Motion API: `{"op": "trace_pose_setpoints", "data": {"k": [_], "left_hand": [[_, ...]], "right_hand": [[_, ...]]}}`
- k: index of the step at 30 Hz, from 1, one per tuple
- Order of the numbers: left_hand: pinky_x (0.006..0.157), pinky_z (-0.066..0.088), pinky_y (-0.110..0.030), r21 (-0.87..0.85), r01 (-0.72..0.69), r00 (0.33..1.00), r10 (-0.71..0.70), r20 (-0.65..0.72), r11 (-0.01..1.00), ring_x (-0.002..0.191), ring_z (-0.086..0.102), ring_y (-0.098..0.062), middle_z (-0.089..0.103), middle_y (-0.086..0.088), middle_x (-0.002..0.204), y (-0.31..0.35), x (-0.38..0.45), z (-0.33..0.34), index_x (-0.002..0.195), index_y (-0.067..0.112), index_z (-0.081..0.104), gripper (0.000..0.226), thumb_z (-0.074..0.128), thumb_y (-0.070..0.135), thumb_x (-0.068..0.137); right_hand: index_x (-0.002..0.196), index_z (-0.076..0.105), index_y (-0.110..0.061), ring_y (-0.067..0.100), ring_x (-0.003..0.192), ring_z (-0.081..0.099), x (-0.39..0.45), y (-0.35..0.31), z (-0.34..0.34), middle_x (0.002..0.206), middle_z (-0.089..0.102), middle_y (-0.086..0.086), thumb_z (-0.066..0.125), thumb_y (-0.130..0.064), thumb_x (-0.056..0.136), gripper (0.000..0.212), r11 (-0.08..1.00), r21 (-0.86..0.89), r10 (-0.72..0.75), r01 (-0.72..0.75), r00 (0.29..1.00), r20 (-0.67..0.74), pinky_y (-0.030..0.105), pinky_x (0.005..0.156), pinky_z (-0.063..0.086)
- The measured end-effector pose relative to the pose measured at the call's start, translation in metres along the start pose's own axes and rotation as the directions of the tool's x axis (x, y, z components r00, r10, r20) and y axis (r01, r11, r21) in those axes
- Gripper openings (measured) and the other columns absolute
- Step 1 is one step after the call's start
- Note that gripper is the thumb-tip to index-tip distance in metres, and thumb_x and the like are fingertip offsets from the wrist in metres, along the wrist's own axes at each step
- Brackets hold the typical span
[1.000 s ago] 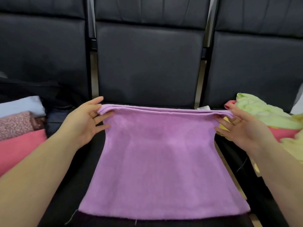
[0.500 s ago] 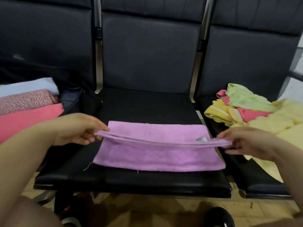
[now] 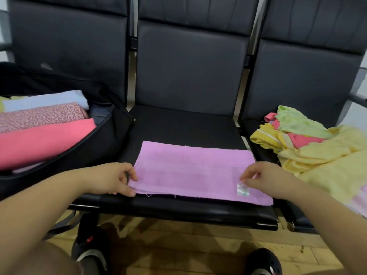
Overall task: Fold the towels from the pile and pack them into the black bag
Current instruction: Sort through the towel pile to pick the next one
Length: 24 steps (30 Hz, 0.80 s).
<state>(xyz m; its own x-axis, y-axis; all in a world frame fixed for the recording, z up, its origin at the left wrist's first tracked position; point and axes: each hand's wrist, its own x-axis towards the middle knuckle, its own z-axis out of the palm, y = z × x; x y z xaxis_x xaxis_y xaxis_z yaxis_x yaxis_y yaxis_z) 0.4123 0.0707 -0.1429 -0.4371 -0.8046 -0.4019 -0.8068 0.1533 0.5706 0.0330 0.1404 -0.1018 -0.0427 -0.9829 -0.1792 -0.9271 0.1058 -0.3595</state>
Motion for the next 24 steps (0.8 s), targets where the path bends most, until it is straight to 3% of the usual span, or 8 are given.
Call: {"op": "trace_pose_setpoints", "data": {"k": [4, 7, 9, 13, 18, 21, 24], "left_hand": [[0.059, 0.04, -0.019, 0.067, -0.051, 0.991, 0.059, -0.124, 0.996, 0.053, 0.049, 0.0, 0.059, 0.009, 0.064, -0.011, 0.001, 0.005, 0.09, 0.029, 0.052, 0.034, 0.081, 0.022, 0.074], [0.062, 0.04, -0.013, 0.05, -0.099, 0.973, 0.107, -0.205, 0.994, 0.063, 0.051, -0.001, 0.057, 0.012, 0.077, -0.015, -0.001, 0.007, 0.086, 0.032, 0.055, 0.032, 0.082, 0.025, 0.072], [0.061, 0.037, -0.006, 0.084, -0.114, 0.96, 0.132, -0.246, 0.99, 0.067, 0.052, 0.0, 0.055, 0.014, 0.082, -0.016, -0.002, 0.008, 0.088, 0.031, 0.057, 0.028, 0.081, 0.027, 0.073], [0.06, 0.037, -0.007, 0.143, -0.163, 0.943, 0.197, -0.267, 0.976, 0.064, 0.052, 0.004, 0.054, 0.017, 0.074, -0.019, 0.001, 0.008, 0.085, 0.03, 0.06, 0.015, 0.074, 0.031, 0.08], [0.075, 0.045, -0.027, 0.276, -0.187, 0.949, 0.246, -0.198, 0.943, 0.078, 0.053, -0.009, 0.049, 0.013, 0.077, -0.019, 0.008, 0.004, 0.093, 0.02, 0.064, 0.024, 0.062, 0.044, 0.088], [0.065, 0.041, -0.024, 0.158, -0.213, 0.962, 0.235, -0.14, 0.964, 0.066, 0.05, -0.007, 0.054, 0.007, 0.072, -0.014, 0.009, -0.005, 0.079, 0.019, 0.061, 0.026, 0.063, 0.043, 0.088], [0.058, 0.036, -0.015, -0.073, -0.274, 0.953, 0.26, -0.156, 0.959, 0.057, 0.044, -0.001, 0.053, 0.009, 0.063, -0.004, 0.002, -0.015, 0.07, 0.023, 0.061, 0.022, 0.067, 0.035, 0.086]], "right_hand": [[0.088, 0.069, -0.029, 0.0, 0.08, 0.057, 0.005, -0.065, 0.033, 0.09, 0.062, -0.019, 0.066, -0.025, 0.088, 0.005, 0.961, 0.094, -0.267, 0.26, 0.961, 0.071, 0.006, 0.071, 0.042], [0.095, 0.07, -0.026, 0.004, 0.084, 0.057, 0.012, -0.115, 0.058, 0.095, 0.062, -0.015, 0.066, -0.026, 0.088, 0.008, 0.916, 0.173, -0.379, 0.362, 0.922, 0.077, 0.011, 0.075, 0.044], [0.099, 0.069, -0.026, 0.005, 0.088, 0.057, 0.018, -0.143, 0.071, 0.1, 0.062, -0.012, 0.067, -0.031, 0.087, 0.013, 0.901, 0.188, -0.412, 0.391, 0.907, 0.087, 0.017, 0.08, 0.046], [0.11, 0.064, -0.028, 0.008, 0.093, 0.056, 0.03, -0.174, 0.09, 0.106, 0.061, -0.01, 0.07, -0.046, 0.081, 0.035, 0.911, 0.07, -0.412, 0.406, 0.9, 0.145, 0.021, 0.082, 0.047], [0.1, 0.057, -0.03, 0.01, 0.085, 0.055, 0.044, -0.181, 0.106, 0.094, 0.056, -0.01, 0.071, -0.054, 0.076, 0.037, 0.924, -0.007, -0.378, 0.382, 0.917, 0.131, 0.024, 0.074, 0.047], [0.09, 0.05, -0.034, 0.008, 0.082, 0.054, 0.048, -0.181, 0.113, 0.086, 0.054, -0.013, 0.069, -0.053, 0.078, 0.03, 0.918, 0.023, -0.397, 0.397, 0.911, 0.115, 0.024, 0.073, 0.046], [0.082, 0.052, -0.035, 0.003, 0.077, 0.056, 0.045, -0.183, 0.108, 0.079, 0.058, -0.016, 0.071, -0.041, 0.082, 0.02, 0.891, 0.218, -0.424, 0.397, 0.901, 0.092, 0.017, 0.068, 0.044]]}}
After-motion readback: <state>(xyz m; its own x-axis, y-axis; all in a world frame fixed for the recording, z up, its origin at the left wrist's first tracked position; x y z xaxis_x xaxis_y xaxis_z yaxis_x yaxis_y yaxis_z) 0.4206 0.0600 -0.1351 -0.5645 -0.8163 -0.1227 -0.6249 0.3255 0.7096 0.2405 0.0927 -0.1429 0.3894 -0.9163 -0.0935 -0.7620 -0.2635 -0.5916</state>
